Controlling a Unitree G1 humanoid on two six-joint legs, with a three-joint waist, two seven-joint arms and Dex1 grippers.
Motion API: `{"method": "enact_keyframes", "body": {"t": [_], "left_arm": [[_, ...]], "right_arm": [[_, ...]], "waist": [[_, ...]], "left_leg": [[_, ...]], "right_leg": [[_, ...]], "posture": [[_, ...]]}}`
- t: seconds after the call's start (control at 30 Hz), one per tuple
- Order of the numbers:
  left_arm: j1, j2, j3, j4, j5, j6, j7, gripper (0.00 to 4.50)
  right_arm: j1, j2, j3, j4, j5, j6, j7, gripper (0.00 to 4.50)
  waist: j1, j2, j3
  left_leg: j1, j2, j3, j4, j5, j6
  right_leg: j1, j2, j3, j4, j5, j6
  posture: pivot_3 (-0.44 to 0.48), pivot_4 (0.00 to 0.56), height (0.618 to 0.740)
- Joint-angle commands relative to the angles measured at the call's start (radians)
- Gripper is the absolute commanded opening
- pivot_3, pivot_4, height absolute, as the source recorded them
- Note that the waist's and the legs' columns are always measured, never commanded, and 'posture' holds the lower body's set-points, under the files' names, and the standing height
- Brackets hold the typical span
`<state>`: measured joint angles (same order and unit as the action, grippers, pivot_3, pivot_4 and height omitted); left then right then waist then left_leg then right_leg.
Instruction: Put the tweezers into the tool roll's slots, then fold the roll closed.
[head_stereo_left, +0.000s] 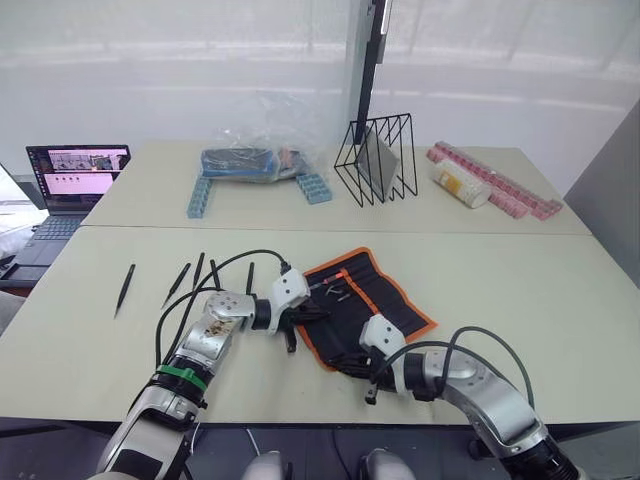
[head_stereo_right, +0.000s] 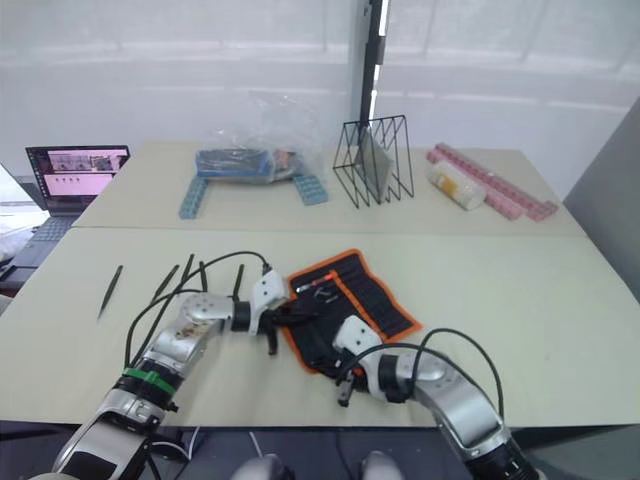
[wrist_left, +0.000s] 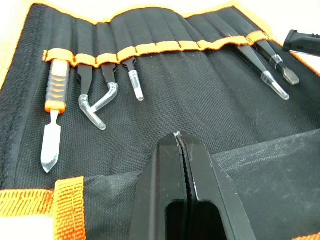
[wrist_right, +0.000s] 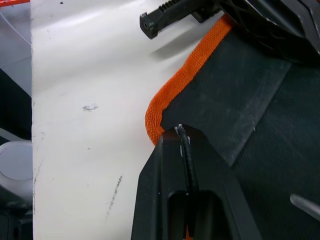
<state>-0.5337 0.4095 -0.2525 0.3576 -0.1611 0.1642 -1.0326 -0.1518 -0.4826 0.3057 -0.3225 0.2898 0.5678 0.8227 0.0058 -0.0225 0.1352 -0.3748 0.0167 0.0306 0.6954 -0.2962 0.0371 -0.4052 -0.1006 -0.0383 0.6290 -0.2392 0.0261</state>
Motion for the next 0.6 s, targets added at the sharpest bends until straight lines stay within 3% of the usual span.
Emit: {"method": "enact_keyframes", "body": {"t": [0.03,0.2,0.37,0.4,0.47,0.6], "left_arm": [[0.017,0.058,0.063,-0.085,-0.021,0.042,0.004,0.04],[0.046,0.104,0.161,-0.241,-0.129,0.129,-0.025,0.04],[0.102,0.132,0.244,-0.318,-0.208,0.165,-0.026,0.04],[0.122,0.146,0.264,-0.334,-0.218,0.168,-0.024,0.57],[0.171,0.183,0.326,-0.352,-0.239,0.173,-0.015,1.16],[0.29,0.287,0.545,-0.328,-0.294,0.176,0.016,2.48]], "right_arm": [[-0.033,0.02,-0.081,-0.024,0.062,-0.034,0.003,0.0],[-0.065,0.041,-0.147,-0.026,0.109,-0.022,-0.009,0.0],[-0.088,0.041,-0.185,0.023,0.097,-0.046,-0.035,0.0],[-0.088,0.035,-0.203,0.031,0.101,-0.052,-0.036,0.0],[-0.085,0.024,-0.255,0.054,0.106,-0.078,-0.043,0.0],[-0.059,-0.027,-0.379,0.125,0.135,-0.121,-0.019,0.0]], "waist": [[-0.004,0.0,0.002],[0.0,0.001,0.002],[0.005,0.001,0.003],[0.005,0.001,0.003],[0.004,0.001,0.003],[0.001,0.001,0.004]], "left_leg": [[-0.002,0.0,0.0,0.0,0.0,0.0],[-0.016,0.0,0.0,0.001,0.001,-0.002],[-0.017,-0.001,0.0,0.001,0.002,-0.002],[-0.017,-0.002,0.001,0.001,0.001,-0.002],[-0.017,-0.002,0.002,0.001,0.001,-0.002],[-0.016,0.0,0.001,0.001,0.001,-0.002]], "right_leg": [[-0.002,0.001,0.0,0.0,0.0,0.0],[-0.016,0.0,0.0,0.002,0.001,0.0],[-0.016,-0.001,0.0,0.0,0.001,0.0],[-0.016,-0.002,0.0,0.0,0.001,0.001],[-0.017,-0.002,0.0,0.0,0.001,0.001],[-0.017,-0.001,0.0,0.001,0.001,0.001]], "posture": [[0.0,0.15,0.722],[0.0,0.15,0.722],[0.0,0.15,0.722],[0.0,0.15,0.722],[0.0,0.15,0.722],[0.0,0.15,0.722]]}}
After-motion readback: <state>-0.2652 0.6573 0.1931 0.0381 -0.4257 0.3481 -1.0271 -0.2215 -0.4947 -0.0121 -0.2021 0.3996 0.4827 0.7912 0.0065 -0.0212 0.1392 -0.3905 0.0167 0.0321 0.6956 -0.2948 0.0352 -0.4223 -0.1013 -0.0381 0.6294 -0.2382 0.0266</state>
